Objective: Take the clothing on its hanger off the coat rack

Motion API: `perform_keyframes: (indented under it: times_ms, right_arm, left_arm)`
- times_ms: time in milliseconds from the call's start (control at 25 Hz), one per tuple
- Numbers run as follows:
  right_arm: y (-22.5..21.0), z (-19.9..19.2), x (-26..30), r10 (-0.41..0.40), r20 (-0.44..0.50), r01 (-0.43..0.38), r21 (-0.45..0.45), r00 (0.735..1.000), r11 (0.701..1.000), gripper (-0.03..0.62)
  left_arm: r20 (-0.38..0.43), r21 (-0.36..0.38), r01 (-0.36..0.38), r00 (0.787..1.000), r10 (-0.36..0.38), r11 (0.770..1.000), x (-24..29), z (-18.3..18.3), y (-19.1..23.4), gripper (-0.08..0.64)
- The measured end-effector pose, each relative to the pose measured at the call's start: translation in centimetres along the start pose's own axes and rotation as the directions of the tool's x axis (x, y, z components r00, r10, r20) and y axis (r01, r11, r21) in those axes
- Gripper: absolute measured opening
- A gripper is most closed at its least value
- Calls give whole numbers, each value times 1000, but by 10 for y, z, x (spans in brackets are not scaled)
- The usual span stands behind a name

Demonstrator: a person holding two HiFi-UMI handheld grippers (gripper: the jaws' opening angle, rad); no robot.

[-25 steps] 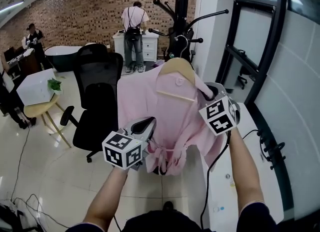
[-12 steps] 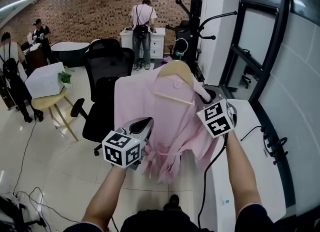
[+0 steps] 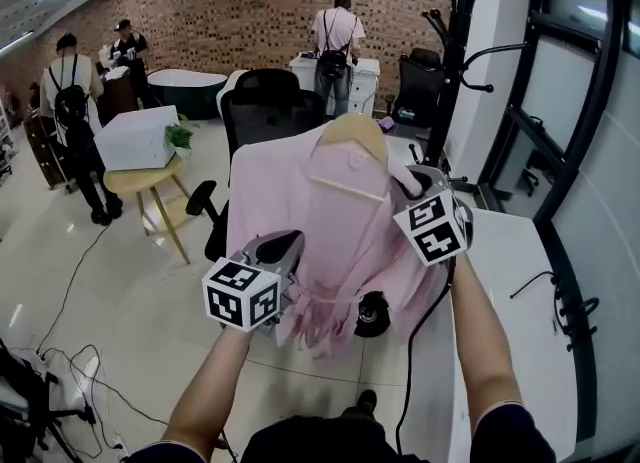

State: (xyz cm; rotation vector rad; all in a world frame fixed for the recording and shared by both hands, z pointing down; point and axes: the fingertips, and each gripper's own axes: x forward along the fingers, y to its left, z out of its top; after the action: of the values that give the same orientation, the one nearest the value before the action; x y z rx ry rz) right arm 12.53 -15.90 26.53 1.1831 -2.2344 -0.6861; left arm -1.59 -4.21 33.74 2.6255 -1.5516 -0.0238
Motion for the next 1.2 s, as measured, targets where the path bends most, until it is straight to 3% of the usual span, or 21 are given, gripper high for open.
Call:
perform_keyframes:
  times_ms: [520, 840, 1200]
  right_arm:
    - [55, 81, 89, 92, 82, -90, -28, 992, 996, 63]
    - [60, 111, 158, 133, 120, -130, -34, 984, 991, 63]
    - [42, 141, 264, 173, 158, -167, -52, 972, 985, 63]
  left_arm:
    - [6, -23, -154, 988, 155, 988, -50, 2, 100, 9]
    - [10, -28, -191, 982, 191, 981, -30, 5, 158, 9]
    - [8, -24, -234, 972, 235, 972, 26, 20, 242, 9]
